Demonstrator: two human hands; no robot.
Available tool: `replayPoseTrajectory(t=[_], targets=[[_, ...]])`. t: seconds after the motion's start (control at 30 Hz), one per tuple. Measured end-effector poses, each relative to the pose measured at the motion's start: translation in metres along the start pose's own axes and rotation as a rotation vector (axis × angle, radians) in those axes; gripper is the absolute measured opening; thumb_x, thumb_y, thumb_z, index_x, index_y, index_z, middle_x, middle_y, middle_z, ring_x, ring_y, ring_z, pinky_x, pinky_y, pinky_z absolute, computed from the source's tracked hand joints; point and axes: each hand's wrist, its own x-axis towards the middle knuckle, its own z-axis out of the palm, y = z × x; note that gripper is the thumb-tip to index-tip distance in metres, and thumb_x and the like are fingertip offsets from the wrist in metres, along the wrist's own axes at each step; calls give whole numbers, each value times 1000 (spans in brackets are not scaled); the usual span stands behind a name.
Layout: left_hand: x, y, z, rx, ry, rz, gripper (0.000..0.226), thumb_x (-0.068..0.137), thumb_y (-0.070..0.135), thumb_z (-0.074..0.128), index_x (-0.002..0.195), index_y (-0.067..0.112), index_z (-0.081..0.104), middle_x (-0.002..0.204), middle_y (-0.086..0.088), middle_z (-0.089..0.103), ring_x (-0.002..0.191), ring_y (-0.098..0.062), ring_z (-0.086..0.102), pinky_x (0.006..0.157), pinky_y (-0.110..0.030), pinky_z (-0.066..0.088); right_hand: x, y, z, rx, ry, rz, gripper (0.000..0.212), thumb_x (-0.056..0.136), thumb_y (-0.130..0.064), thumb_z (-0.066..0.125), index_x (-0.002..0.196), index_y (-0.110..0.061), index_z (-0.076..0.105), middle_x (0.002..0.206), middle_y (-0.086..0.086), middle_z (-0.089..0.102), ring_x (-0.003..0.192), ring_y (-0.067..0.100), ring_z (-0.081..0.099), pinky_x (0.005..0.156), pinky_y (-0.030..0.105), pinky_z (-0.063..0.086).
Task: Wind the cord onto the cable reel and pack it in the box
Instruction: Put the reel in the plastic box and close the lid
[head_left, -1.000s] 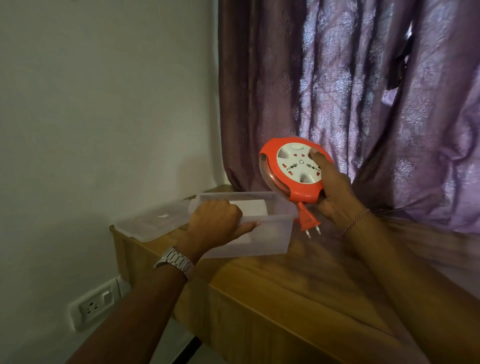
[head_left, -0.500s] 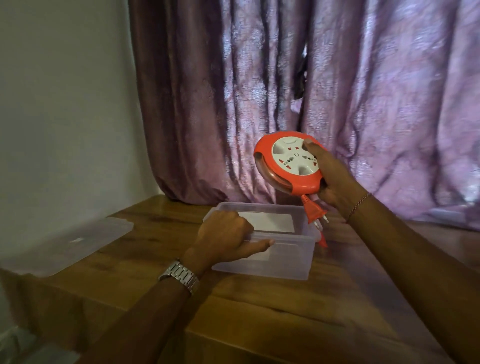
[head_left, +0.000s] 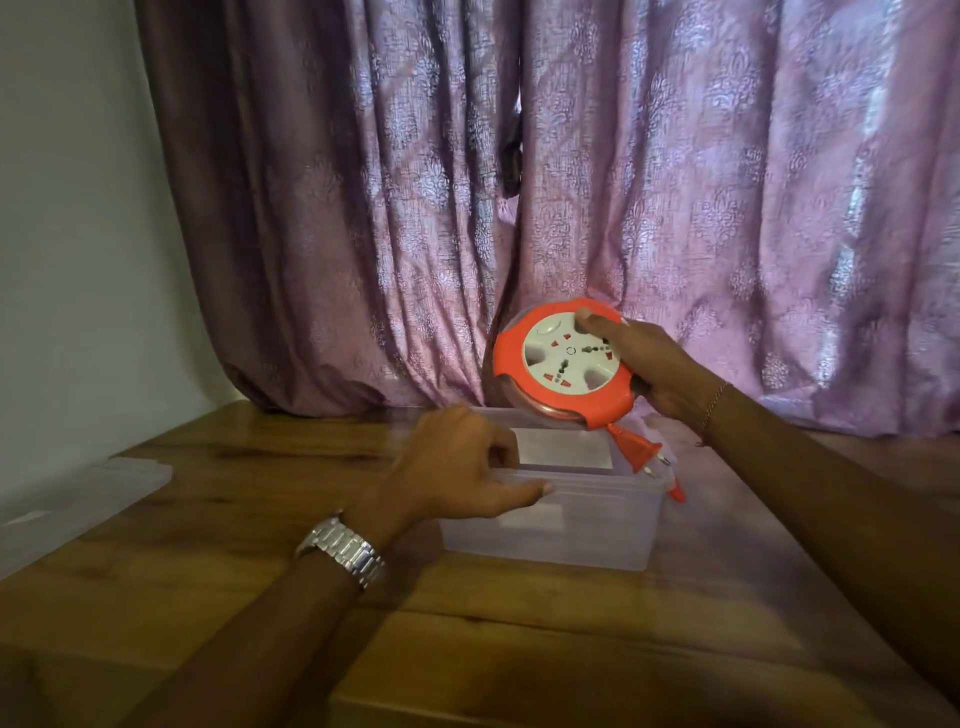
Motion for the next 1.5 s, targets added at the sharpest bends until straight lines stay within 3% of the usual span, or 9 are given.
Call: replayPoseTrajectory(t=[0.17,0.43,0.67,0.83,1.03,1.2,1.3,1.37,1.5], targets=[[-8,-22,-11,-222,-40,-91,45,75,59,82,62,16,78,56,7,72,51,-4,64,53,-34,53,-3,6,13,-47,-219,59,62,62,-52,84,110,-15,70,102,10,75,92,30,72,76,44,58],[-21,-32,16,-473,59,-183,41,74,52,85,61,14,77,48,-3,62,44,-1,41,44,-27,31,-15,20,34,-219,-511,271,44,81,-24,75,118,-7,60,113,19,70,104,37,66,90,61,50],[-24,-32,20,-542,84,-188,35,75,43,89,64,12,79,57,2,72,48,-2,56,44,-36,40,-18,43,35,-218,-600,432,32,87,-19,68,115,-2,63,111,17,71,101,30,69,88,50,55],[-25,-29,19,-542,85,-187,32,76,37,90,67,8,79,62,-7,74,52,-27,63,45,-43,43,-19,46,37,-432,-572,321,47,86,-37,68,123,-11,59,111,11,72,105,29,67,95,45,52],[-25,-27,19,-536,71,-212,32,76,37,90,68,8,79,64,-4,75,57,-24,67,49,-43,46,-27,35,43,-1042,-512,114,47,82,-74,45,75,-29,55,49,-15,57,41,-3,50,53,20,40],[-28,-31,19,-622,83,-258,27,73,36,92,73,13,78,67,-2,74,55,-14,63,50,-34,47,-28,32,48,-1353,-442,-19,62,84,-77,36,76,-20,62,68,-2,61,60,13,57,65,29,50],[-34,-43,11,-619,192,-277,28,72,34,92,86,16,76,77,5,75,70,-2,65,64,-20,53,-26,21,61,-1502,-141,-244,63,82,-72,49,97,-11,58,85,6,60,76,23,57,65,33,46],[-41,-54,0,-529,261,-287,31,73,39,88,94,20,75,86,12,75,80,-2,69,73,-16,54,-25,7,78,-1382,-46,-442,53,84,-65,54,98,-14,51,87,8,59,76,26,56,59,30,38],[-75,-84,-32,-377,315,-425,31,73,46,82,99,36,69,89,20,73,88,1,69,78,-11,53,-18,-11,144,-1056,-255,-488,41,87,-54,60,94,-13,57,96,6,63,92,27,58,74,33,46]])
